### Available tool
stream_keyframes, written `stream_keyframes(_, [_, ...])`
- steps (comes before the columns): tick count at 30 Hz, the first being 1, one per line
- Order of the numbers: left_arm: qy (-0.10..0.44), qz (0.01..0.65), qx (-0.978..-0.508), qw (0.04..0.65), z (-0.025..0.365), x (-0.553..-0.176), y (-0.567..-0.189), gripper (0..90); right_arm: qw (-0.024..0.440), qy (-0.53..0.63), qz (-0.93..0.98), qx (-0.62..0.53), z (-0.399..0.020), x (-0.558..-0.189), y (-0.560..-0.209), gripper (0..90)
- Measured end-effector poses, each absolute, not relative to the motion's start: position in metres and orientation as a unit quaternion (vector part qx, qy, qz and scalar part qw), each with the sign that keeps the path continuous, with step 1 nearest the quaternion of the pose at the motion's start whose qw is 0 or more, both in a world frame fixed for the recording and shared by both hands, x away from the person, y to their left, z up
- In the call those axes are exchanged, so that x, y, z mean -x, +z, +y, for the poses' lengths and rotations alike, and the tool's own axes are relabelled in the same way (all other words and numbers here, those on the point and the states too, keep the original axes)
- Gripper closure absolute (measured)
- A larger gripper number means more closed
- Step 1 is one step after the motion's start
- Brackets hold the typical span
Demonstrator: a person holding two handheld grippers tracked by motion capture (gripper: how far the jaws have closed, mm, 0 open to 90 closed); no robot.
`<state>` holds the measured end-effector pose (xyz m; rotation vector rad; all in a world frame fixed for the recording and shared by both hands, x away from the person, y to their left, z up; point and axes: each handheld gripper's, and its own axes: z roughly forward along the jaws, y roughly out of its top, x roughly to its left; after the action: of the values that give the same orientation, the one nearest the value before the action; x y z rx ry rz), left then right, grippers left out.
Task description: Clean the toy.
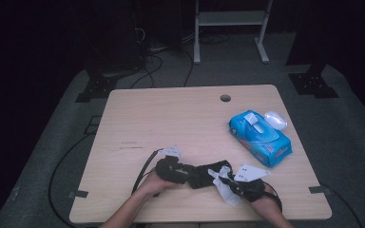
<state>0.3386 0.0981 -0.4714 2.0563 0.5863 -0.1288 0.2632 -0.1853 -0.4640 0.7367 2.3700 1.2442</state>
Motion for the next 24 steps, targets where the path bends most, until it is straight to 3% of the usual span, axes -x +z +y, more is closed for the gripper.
stream_keyframes(7, [0.038, 0.196, -0.853, 0.482, 0.090, -0.330, -0.466, 50.0, 0.185, 0.435, 0.836, -0.279, -0.186, -0.271, -0.465, 86.3])
stream_keyframes(11, [0.094, 0.156, -0.856, 0.483, 0.086, -0.321, -0.462, 57.1, 0.179, 0.427, 0.840, -0.283, -0.188, -0.272, -0.467, 86.1])
stream_keyframes(24, [0.134, 0.097, -0.861, 0.481, 0.082, -0.306, -0.462, 59.8, 0.174, 0.488, 0.811, -0.274, -0.196, -0.264, -0.434, 86.1])
